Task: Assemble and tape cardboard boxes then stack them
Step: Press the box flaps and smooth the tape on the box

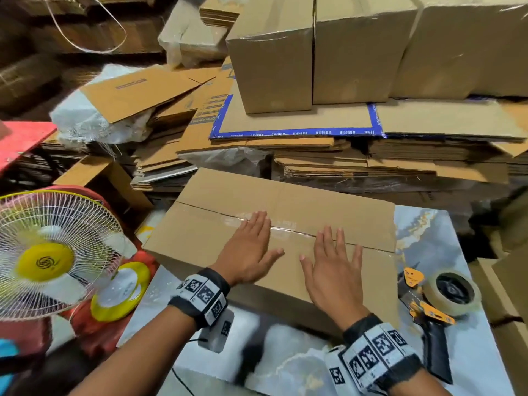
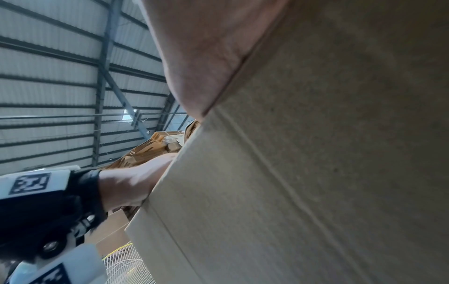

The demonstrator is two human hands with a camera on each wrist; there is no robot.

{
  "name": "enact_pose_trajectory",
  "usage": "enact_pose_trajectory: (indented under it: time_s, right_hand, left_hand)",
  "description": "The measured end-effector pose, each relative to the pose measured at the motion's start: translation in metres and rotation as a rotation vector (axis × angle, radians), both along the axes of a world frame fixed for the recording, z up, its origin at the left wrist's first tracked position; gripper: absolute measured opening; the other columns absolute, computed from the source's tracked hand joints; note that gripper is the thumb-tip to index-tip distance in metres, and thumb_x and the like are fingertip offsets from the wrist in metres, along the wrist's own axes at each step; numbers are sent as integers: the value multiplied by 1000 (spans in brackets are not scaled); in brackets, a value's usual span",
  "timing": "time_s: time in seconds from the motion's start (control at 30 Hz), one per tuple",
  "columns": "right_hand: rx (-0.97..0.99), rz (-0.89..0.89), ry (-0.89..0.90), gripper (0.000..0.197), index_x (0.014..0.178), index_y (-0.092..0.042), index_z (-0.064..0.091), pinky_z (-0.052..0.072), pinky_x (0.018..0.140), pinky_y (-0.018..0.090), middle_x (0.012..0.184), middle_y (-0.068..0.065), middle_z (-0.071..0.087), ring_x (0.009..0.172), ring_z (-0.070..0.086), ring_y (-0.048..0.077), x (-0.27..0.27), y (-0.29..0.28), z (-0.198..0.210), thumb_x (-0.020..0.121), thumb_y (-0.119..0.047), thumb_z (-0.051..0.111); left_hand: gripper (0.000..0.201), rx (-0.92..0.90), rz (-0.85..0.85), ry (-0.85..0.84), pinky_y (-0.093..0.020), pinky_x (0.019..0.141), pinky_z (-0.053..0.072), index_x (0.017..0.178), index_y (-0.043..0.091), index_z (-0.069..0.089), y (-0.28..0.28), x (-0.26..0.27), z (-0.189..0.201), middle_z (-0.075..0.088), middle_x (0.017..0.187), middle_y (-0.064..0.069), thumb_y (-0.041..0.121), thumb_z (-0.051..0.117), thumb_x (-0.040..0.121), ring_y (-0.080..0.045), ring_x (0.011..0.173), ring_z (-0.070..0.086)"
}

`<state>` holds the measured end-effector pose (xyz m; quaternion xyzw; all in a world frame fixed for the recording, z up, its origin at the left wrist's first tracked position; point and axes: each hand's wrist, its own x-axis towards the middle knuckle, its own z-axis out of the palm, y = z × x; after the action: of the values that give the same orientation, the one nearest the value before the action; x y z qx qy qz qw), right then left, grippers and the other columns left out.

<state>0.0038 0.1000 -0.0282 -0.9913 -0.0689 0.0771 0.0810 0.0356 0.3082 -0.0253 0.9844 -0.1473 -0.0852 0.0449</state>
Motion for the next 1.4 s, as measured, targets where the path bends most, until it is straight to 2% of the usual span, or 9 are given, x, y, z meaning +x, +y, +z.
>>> enact_pose_trajectory:
  time_s: [0.13,0.3,0.5,0.6,0.77,1.03,1.17,1.3,1.4]
  right_hand:
    - [1,3,-2,82,162,-16,5,-3,124,57,170,1,-5,156,-10,23,-1,0,0,94,-61,-5]
    - [38,-15,7,83,162,-20,2,-5,125,52,169,-5,-7,155,-12,17,2,-5,2,92,-63,-9]
    - [44,-90,28,76,162,-24,6,-6,125,51,169,-9,-6,155,-11,14,1,0,6,98,-62,-5]
    - [31,-178,50,68,162,-17,7,-5,124,55,170,0,-3,156,-7,20,1,24,18,105,-55,12]
    - [170,-70,1,59,162,-15,8,-4,126,46,170,2,-4,156,-7,19,19,96,25,109,-39,20]
    - [116,-110,20,66,162,-14,3,-6,126,42,169,1,-6,156,-9,15,10,112,7,107,-49,13]
    - [77,-201,34,69,162,-10,5,-1,126,47,170,6,-4,156,-6,21,15,133,14,107,-51,18]
    - [113,-94,5,71,161,-8,5,1,127,42,170,9,-3,157,-5,23,23,177,15,107,-52,20]
    - [76,-47,-5,76,162,-11,4,-2,127,42,169,6,-4,156,-6,20,25,190,9,104,-60,15]
  left_hand:
    - [84,-3,-147,-1,-35,127,-1,162,11,0,24,1,1,-6,168,-6,67,14,100,-15,155,-9]
    - [82,-7,168,-43,-38,127,1,162,12,0,26,6,-2,-4,169,-5,65,15,102,-16,156,-4]
    - [86,-11,288,-26,-41,127,1,161,8,-4,32,7,-2,-9,169,-9,67,12,100,-21,156,-7]
    - [88,9,185,-18,-40,127,-2,160,4,-2,39,9,-4,-10,168,-13,67,12,100,-25,156,-8]
    - [78,7,-167,4,-29,124,-8,161,9,0,87,18,-1,-10,167,-6,58,21,105,-19,156,-8]
    - [107,22,101,-56,-40,127,0,161,6,1,166,25,-3,-5,169,-11,79,-11,83,-21,156,-5]
    - [106,30,-42,-40,-38,125,-5,160,1,2,163,32,-5,-6,168,-18,75,-8,85,-27,156,-8]
    - [115,45,-274,-25,-35,125,-7,161,5,0,186,38,-1,-7,168,-15,80,-22,77,-25,156,-9]
    - [106,40,-230,-64,-37,127,-3,162,10,0,198,43,-3,-4,169,-9,81,-12,83,-23,156,-9]
